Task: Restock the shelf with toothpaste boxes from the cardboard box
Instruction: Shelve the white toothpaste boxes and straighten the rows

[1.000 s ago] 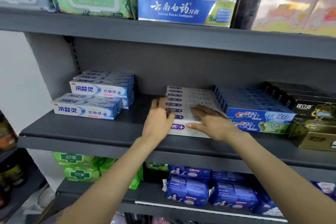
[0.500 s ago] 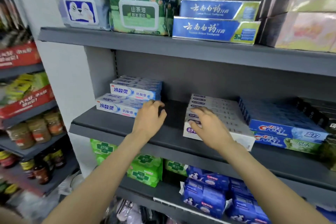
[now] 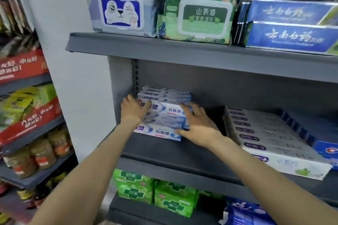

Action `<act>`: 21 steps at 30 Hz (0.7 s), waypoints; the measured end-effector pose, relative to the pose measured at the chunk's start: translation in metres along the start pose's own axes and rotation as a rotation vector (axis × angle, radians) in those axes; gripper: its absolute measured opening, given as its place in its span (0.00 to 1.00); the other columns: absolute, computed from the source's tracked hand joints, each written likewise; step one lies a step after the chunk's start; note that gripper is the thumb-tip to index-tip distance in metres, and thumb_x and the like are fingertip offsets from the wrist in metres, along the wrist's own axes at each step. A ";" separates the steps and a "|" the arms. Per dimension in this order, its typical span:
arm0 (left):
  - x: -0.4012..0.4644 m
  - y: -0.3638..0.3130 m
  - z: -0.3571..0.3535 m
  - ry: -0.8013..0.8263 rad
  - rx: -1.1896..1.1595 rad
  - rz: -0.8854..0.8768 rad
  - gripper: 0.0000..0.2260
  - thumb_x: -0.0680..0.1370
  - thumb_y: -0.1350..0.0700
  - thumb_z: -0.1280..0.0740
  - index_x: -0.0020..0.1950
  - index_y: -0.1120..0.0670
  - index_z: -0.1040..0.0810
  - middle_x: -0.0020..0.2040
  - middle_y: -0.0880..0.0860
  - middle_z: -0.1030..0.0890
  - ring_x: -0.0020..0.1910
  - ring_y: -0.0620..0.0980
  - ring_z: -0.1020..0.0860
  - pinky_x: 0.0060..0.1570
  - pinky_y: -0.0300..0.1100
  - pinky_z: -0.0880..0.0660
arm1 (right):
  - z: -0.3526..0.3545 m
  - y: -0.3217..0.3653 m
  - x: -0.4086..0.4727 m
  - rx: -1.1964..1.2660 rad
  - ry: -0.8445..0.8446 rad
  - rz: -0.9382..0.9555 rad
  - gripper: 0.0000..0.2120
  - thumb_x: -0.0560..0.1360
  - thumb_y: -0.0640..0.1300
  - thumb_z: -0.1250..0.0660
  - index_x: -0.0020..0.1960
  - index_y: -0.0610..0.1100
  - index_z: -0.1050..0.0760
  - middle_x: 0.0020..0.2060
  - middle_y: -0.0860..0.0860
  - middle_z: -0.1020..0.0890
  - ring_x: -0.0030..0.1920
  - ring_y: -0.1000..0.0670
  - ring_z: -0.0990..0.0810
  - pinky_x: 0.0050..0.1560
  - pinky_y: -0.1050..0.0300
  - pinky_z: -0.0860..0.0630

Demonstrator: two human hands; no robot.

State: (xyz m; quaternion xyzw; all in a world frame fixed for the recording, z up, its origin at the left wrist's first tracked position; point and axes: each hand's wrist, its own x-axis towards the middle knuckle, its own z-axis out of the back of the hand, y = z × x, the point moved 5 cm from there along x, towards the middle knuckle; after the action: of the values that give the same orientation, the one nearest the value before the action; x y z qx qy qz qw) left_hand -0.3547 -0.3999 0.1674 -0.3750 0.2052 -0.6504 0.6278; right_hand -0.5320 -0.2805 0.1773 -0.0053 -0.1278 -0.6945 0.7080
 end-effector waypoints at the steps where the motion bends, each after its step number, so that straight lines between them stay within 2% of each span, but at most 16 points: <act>1: 0.008 0.003 -0.003 0.035 0.001 0.004 0.32 0.76 0.45 0.34 0.68 0.67 0.39 0.68 0.65 0.34 0.68 0.63 0.36 0.65 0.51 0.37 | -0.004 0.003 0.006 -0.001 0.025 -0.021 0.43 0.72 0.62 0.35 0.77 0.51 0.56 0.76 0.49 0.54 0.76 0.46 0.52 0.74 0.54 0.44; 4: 0.024 0.010 -0.012 0.182 -0.047 0.036 0.35 0.75 0.40 0.36 0.70 0.66 0.40 0.69 0.62 0.31 0.68 0.60 0.33 0.63 0.48 0.35 | -0.012 0.009 0.019 -0.023 0.073 -0.058 0.50 0.69 0.65 0.33 0.77 0.51 0.60 0.76 0.49 0.60 0.76 0.47 0.60 0.75 0.54 0.52; 7: 0.043 0.018 -0.017 0.296 -0.069 0.011 0.35 0.73 0.36 0.35 0.69 0.60 0.35 0.65 0.55 0.25 0.64 0.56 0.28 0.59 0.44 0.32 | -0.019 0.012 0.025 -0.045 0.118 -0.079 0.55 0.66 0.66 0.31 0.77 0.50 0.64 0.76 0.48 0.63 0.76 0.47 0.64 0.75 0.54 0.57; 10: 0.057 0.025 -0.018 0.434 -0.157 -0.031 0.37 0.67 0.32 0.32 0.66 0.54 0.33 0.60 0.48 0.23 0.59 0.51 0.25 0.60 0.43 0.31 | -0.021 0.010 0.029 -0.115 0.087 -0.081 0.57 0.65 0.66 0.30 0.77 0.48 0.63 0.76 0.49 0.60 0.76 0.46 0.60 0.76 0.53 0.56; 12: 0.056 0.026 -0.020 0.553 -0.290 -0.029 0.32 0.68 0.35 0.29 0.64 0.51 0.34 0.58 0.46 0.23 0.57 0.48 0.25 0.60 0.43 0.30 | -0.021 0.009 0.031 -0.134 0.051 -0.080 0.58 0.63 0.66 0.29 0.77 0.47 0.61 0.76 0.49 0.55 0.75 0.45 0.55 0.76 0.53 0.53; 13: 0.053 0.025 -0.020 0.616 -0.341 -0.022 0.29 0.70 0.38 0.29 0.64 0.50 0.35 0.57 0.46 0.23 0.57 0.48 0.25 0.61 0.44 0.30 | -0.020 0.010 0.032 -0.130 0.041 -0.081 0.58 0.63 0.66 0.28 0.77 0.47 0.60 0.75 0.50 0.53 0.75 0.46 0.53 0.75 0.54 0.51; 17: 0.055 0.027 -0.023 0.713 -0.453 0.085 0.41 0.63 0.33 0.27 0.70 0.48 0.35 0.60 0.51 0.21 0.59 0.53 0.23 0.63 0.52 0.28 | -0.020 0.013 0.035 -0.140 0.049 -0.086 0.58 0.61 0.65 0.27 0.76 0.45 0.57 0.74 0.48 0.50 0.74 0.45 0.50 0.75 0.53 0.49; 19: 0.058 0.026 -0.023 0.704 -0.428 0.161 0.40 0.59 0.32 0.26 0.66 0.47 0.30 0.57 0.54 0.19 0.57 0.56 0.21 0.62 0.53 0.28 | -0.019 0.013 0.036 -0.148 0.059 -0.087 0.58 0.61 0.67 0.27 0.76 0.45 0.57 0.74 0.48 0.50 0.74 0.46 0.49 0.74 0.53 0.48; 21: 0.060 0.022 -0.025 0.721 -0.464 0.202 0.34 0.59 0.36 0.26 0.61 0.50 0.25 0.53 0.56 0.18 0.52 0.57 0.20 0.60 0.51 0.27 | -0.017 0.012 0.038 -0.132 0.053 -0.091 0.58 0.59 0.70 0.29 0.76 0.46 0.54 0.73 0.49 0.47 0.72 0.46 0.47 0.74 0.53 0.46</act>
State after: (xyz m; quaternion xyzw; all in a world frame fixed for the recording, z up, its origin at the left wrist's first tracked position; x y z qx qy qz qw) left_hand -0.3548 -0.4665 0.1493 -0.2332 0.5876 -0.6116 0.4757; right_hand -0.5174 -0.3208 0.1703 -0.0276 -0.0631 -0.7328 0.6769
